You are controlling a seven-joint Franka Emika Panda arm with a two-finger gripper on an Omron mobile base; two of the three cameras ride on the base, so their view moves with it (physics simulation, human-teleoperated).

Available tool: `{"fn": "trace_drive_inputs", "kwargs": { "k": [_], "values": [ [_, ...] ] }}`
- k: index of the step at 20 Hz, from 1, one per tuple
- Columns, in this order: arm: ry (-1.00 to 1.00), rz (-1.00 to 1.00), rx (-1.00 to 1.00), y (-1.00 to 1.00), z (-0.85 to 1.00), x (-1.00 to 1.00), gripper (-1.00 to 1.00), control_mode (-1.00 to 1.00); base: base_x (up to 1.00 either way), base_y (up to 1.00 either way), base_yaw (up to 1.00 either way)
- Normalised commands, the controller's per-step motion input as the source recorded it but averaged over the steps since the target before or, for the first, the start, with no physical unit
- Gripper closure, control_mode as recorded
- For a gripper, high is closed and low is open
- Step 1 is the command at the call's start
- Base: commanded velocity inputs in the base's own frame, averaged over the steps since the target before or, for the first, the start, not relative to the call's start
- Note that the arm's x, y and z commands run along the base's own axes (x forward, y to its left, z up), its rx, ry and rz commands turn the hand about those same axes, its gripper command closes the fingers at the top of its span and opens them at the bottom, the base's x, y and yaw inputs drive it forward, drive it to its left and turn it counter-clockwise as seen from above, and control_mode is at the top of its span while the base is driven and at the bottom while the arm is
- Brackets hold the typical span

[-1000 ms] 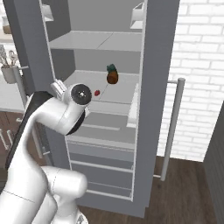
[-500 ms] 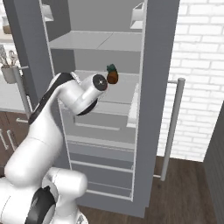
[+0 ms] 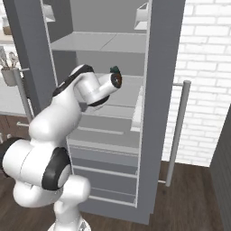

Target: Take the strawberry from the fridge and place it on top of the pancake, located on the dining counter.

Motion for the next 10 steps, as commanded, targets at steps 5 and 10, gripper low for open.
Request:
{"fn": "trace_drive_inputs", "kwargs": {
  "k": [5, 10],
  "values": [
    [0.0, 0.01, 0.07, 0.36, -0.23, 0.64, -1.0, -1.0, 0.0, 0.0, 0.0],
    [0.0, 0.04, 0.0, 0.54, -0.12, 0.26, -1.0, -1.0, 0.0, 0.0, 0.0]
  ]
}}
